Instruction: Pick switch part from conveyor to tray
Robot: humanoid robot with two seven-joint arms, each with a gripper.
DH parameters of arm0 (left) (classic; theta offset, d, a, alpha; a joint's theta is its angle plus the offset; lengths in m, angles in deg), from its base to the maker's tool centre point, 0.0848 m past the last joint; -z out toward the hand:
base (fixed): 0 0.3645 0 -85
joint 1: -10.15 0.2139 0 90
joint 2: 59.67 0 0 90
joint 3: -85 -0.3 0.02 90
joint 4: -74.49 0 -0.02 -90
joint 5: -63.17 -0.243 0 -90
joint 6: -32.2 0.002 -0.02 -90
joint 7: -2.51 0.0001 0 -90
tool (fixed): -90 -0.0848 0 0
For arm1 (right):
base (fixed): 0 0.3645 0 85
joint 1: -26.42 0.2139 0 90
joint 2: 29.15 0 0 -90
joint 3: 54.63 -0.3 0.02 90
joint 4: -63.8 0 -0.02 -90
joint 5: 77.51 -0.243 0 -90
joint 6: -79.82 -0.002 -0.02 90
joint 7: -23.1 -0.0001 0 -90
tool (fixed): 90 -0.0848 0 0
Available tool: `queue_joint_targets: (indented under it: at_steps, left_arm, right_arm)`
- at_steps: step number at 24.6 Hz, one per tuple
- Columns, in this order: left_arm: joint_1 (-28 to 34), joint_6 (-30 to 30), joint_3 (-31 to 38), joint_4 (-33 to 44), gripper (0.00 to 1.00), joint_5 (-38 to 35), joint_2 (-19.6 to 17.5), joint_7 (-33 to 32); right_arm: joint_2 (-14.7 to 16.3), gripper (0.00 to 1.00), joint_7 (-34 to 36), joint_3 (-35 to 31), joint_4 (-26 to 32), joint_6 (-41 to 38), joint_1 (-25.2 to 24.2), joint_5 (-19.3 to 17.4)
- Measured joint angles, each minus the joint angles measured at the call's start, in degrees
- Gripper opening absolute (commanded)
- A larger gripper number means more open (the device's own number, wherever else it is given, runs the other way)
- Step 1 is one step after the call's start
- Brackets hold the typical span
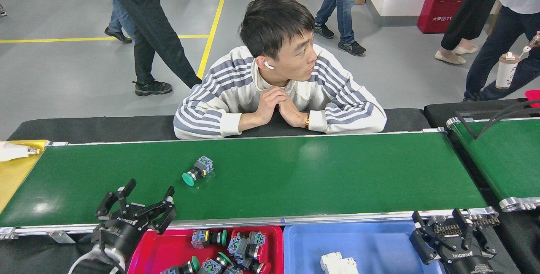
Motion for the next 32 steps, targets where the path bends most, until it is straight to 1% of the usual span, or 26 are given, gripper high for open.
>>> queue_joint_targets:
  at_steps: [7,8,9,10,12,15,17,19,20,22,24,25,26,28,29,30,31,32]
  left_arm:
    - [-8.5,-1.4,0.2,-14.0,0.99,-0.1,-0.1,0.1]
    - [-9.3,-1.4,0.3,-15.6,0.98,-0.1,-0.2,0.1]
    - [-9.9,-1.5,0.3,-16.9,0.95,-0.1,-0.2,0.1]
    - [-10.3,-1.6,0.3,-17.9,0.90,-0.1,-0.2,0.1]
    - [-11.0,-1.6,0.3,-19.6,0.70,-0.1,-0.2,0.1]
    - [-11.7,-1.3,0.5,-21.9,0.33,-0.1,-0.2,0.1]
    - [-12.1,-0.9,1.1,-23.0,0.19,0.0,-0.2,0.4]
    - [-12.1,-0.7,1.1,-23.2,0.10,0.4,-0.2,1.0]
    - [-11.9,-1.0,0.8,-23.2,0.08,0.9,-0.2,1.6]
    - [-10.7,-2.9,0.1,-21.0,0.07,2.0,-0.1,2.7]
    - [-6.8,-7.9,0.1,-14.4,0.10,2.9,-0.1,3.3]
    - [-3.8,-10.8,0.1,-9.9,0.15,3.5,-0.1,3.3]
    - [0.0,-14.2,0.1,-4.7,0.22,4.6,-0.2,3.4]
    - [8.4,-18.0,0.2,5.4,0.56,7.5,-0.4,3.5]
    - [12.5,-18.9,0.2,9.4,0.76,8.4,-0.4,3.6]
    - [15.5,-19.7,0.2,12.0,0.94,8.9,-0.4,3.2]
    - [18.1,-19.9,0.1,13.7,1.00,9.0,-0.3,2.9]
    - [19.5,-20.3,0.1,14.3,1.00,9.0,-0.2,2.6]
  right_arm:
    - [0.0,1.00,-0.1,0.1,0.0,-0.1,0.0,0.0]
    - [0.0,1.00,-0.1,0.1,0.0,-0.1,0.0,0.0]
    - [0.0,1.00,-0.2,0.1,0.0,-0.2,0.0,0.0]
    - [0.0,1.00,-0.2,0.2,0.0,-0.2,0.0,0.0]
    - [0.0,1.00,-0.2,0.2,0.0,-0.2,0.0,0.0]
    - [0.0,1.00,-0.4,0.2,0.0,-0.2,0.0,0.0]
    - [0.0,1.00,-0.7,0.3,0.0,-0.3,0.0,0.0]
    - [0.0,1.00,-0.8,0.3,0.0,-0.3,0.0,0.0]
    - [0.0,1.00,-0.8,0.3,0.0,-0.3,0.0,0.0]
    - [0.0,1.00,-0.8,0.3,0.0,-0.5,0.0,0.0]
    - [0.0,1.00,-0.8,0.3,0.0,-0.6,0.0,0.0]
    - [0.0,1.00,-0.8,0.3,0.0,-0.6,0.0,0.0]
    - [0.0,1.00,-0.8,0.3,0.0,-0.5,0.0,0.0]
    - [0.0,1.00,-0.8,0.3,0.0,-0.4,0.0,0.0]
    - [0.0,1.00,-0.8,0.3,0.0,-0.3,0.0,0.0]
    - [0.0,1.00,-0.8,0.3,-0.1,-0.3,0.0,0.0]
    - [0.0,1.00,-0.8,0.3,-0.1,-0.3,0.0,0.0]
    - [0.0,1.00,-0.8,0.3,0.0,-0.3,0.0,0.1]
